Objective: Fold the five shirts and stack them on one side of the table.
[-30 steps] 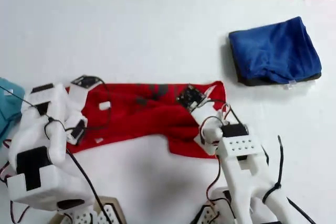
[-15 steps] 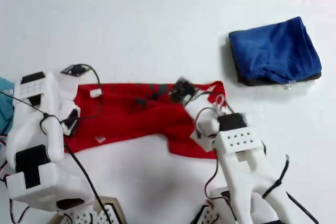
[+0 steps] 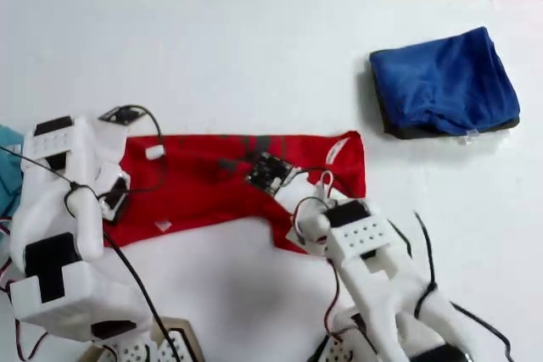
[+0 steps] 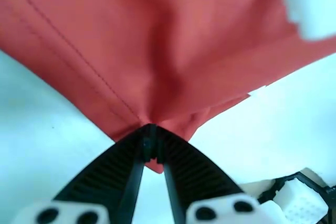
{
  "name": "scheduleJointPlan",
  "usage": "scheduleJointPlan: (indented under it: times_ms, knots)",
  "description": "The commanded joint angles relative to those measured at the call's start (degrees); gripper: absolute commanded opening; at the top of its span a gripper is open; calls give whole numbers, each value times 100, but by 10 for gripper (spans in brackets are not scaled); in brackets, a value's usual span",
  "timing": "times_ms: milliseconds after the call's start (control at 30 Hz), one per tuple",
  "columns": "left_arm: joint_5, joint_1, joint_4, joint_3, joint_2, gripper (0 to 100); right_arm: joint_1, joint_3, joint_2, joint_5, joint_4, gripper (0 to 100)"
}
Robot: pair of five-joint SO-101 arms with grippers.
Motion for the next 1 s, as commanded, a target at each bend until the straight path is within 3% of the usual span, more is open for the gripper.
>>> scheduleJointPlan:
  times_ms: [0,100,233,267,533,700,967]
  knots:
    - [26,44,44,-189,-18,26,233,-79,558,-26,-277,244]
    - [26,53,35,-198,-18,26,391,-519,980,-26,-119,223]
    - [26,53,35,-189,-9,26,646,-923,1174,-62,-127,22]
    - [26,53,35,-180,-9,26,708,-1002,1174,-62,-110,11]
    - [35,44,62,-180,-9,26,1024,-1398,708,-18,286,19]
    - [475,53,70,-224,-9,26,848,-1415,-295,-18,945,19]
    - [475,44,167,-224,-18,26,259,-1090,-1754,-26,2299,19]
